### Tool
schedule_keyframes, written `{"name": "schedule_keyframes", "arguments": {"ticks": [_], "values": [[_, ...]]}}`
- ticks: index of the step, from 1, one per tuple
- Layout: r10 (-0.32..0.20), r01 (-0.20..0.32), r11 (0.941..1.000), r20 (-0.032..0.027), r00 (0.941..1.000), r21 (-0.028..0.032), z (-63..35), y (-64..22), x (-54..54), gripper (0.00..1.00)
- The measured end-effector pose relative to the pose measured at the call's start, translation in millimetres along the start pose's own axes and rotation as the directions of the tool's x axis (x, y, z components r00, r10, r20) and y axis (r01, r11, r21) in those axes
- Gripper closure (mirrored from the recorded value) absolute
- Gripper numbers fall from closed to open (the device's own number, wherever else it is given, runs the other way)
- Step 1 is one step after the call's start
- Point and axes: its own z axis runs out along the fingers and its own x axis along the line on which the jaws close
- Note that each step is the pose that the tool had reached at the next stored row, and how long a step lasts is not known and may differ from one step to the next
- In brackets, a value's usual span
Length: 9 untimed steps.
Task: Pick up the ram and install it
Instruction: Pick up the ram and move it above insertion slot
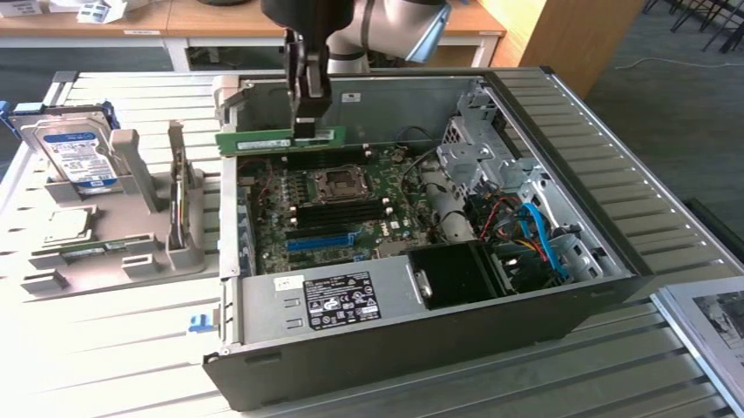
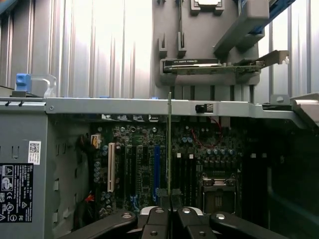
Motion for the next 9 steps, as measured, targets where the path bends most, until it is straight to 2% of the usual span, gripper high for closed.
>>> {"name": "schedule_keyframes", "arguments": {"ticks": [9], "values": [[0.000, 0.000, 1.0000, 0.0001, 1.0000, 0.0000, -0.9, -21.0, -0.2, 0.88]]}}
